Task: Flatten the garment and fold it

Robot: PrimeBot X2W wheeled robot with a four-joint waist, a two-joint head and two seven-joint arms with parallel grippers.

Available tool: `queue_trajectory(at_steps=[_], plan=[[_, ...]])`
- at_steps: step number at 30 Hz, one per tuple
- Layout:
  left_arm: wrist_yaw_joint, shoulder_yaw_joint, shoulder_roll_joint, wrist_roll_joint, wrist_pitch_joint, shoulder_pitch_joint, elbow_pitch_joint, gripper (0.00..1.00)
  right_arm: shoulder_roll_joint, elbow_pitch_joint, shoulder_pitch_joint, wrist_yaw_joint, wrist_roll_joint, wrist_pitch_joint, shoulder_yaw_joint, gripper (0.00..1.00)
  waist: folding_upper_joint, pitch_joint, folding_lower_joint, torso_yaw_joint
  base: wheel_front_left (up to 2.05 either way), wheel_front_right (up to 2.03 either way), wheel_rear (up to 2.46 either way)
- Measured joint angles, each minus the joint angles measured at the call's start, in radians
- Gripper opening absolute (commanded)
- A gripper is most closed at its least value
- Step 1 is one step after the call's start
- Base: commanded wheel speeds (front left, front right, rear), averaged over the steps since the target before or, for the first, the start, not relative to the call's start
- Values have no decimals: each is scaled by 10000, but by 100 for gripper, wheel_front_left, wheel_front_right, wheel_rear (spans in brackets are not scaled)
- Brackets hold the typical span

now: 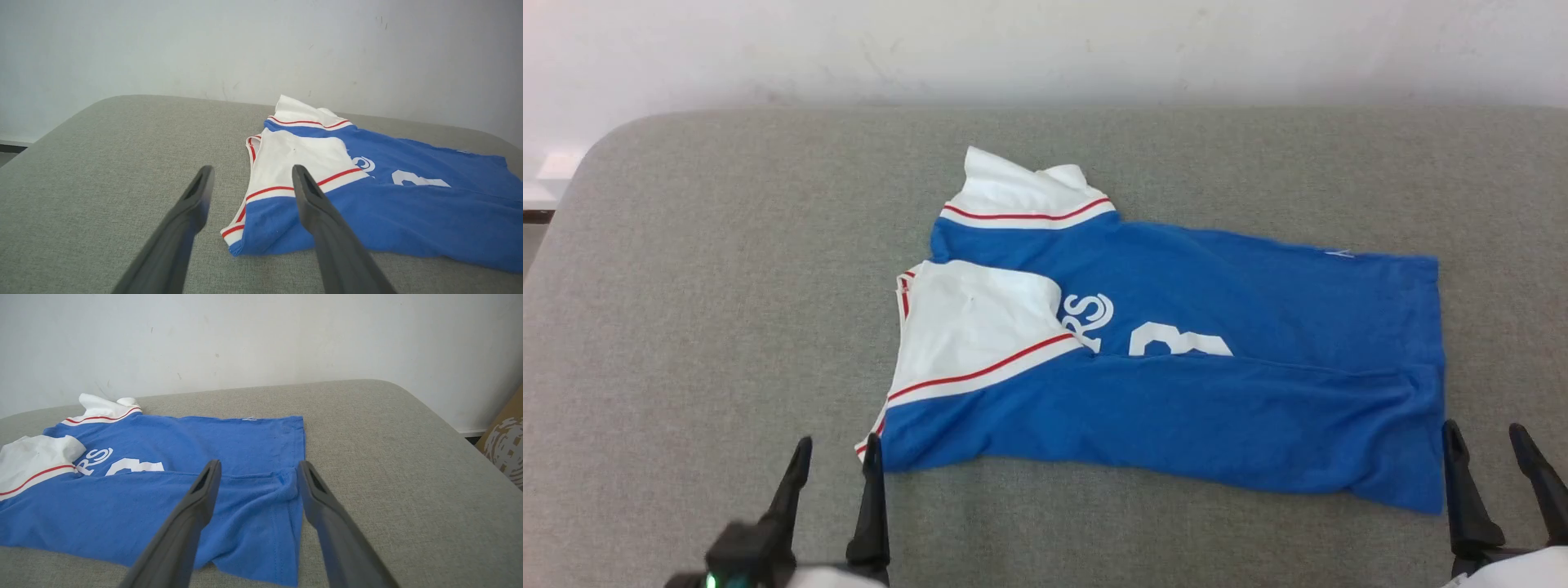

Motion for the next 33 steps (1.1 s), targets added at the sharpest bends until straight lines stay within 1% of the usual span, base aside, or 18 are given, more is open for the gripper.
queue_trajectory(at_steps=[3, 7, 11, 14, 16, 17, 19, 20, 22, 23, 24, 25, 26, 27, 29, 33], plan=[[-370, -247, 391, 10, 1174, -794, 349, 100, 25, -96, -58, 0, -6, 82, 58, 100, 0, 114, 1, 22, 0, 0, 0], [-694, -679, 616, 13, 2930, -2078, 844, 100, 10, -127, -267, 0, -2, 205, 165, 100, 0, 385, 3, 16, 0, 0, 0], [-924, -1035, 761, 8, 4481, -2962, 1534, 100, -61, -81, -386, 0, 15, 305, 247, 100, 0, 727, 3, -32, 0, 0, 0], [-882, -1179, 819, 17, 5538, -3374, 2109, 100, -153, -23, -430, 0, 46, 334, 267, 100, 0, 1013, 4, -88, 0, 0, 0], [-665, -1175, 811, 8, 6000, -3534, 2389, 100, -205, 0, -492, 0, 107, 337, 272, 100, 0, 1197, 3, -129, 0, 0, 0], [-665, -1175, 811, 8, 6000, -3534, 2389, 100, -205, 0, -492, 0, 107, 337, 272, 100, 0, 1197, 3, -129, 0, 0, 0], [-554, -1160, 805, -33, 6406, -3640, 2579, 100, -280, 27, -602, 0, 121, 364, 282, 100, 0, 1368, 4, -172, 0, 0, 0], [-470, -1078, 752, -219, 6669, -3765, 2661, 100, -357, 54, -643, 0, 182, 393, 293, 100, 0, 1509, 2, -214, 0, 0, 0], [-466, -1030, 731, -309, 6794, -3815, 2677, 100, -391, 75, -661, 0, 192, 393, 297, 100, 0, 1564, 2, -235, 0, 0, 0], [-464, -932, 665, -493, 6907, -3825, 2692, 91, -428, 94, -671, 0, 192, 410, 322, 100, 0, 1607, 2, -256, 0, 0, 0], [-466, -861, 596, -715, 7007, -3850, 2696, 37, -468, 109, -696, 0, 194, 430, 376, 100, 0, 1634, 2, -282, 0, 0, 0], [-472, -819, 589, -813, 7076, -3868, 2694, 0, -514, 115, -750, 0, 192, 489, 453, 100, 0, 1650, 1, -305, 0, 0, 0], [-587, -732, 562, -1032, 7079, -3865, 2673, 0, -683, 105, -874, 0, 194, 525, 554, 100, 0, 1659, 1, -349, 0, 0, 0], [-587, -732, 562, -1032, 7079, -3865, 2673, 0, -683, 105, -874, 0, 194, 525, 554, 100, 0, 1659, 1, -349, 0, 0, 0], [-717, -629, 453, -1369, 7028, -3819, 2602, 0, -890, 71, -1043, 0, 272, 679, 640, 100, 0, 1642, 2, -381, 0, 0, 0], [-717, -353, 399, -1555, 6564, -3373, 2259, 0, -1421, -67, -1356, 0, 581, 1308, 811, 100, 0, 1592, 2, -430, 0, 0, 0]])
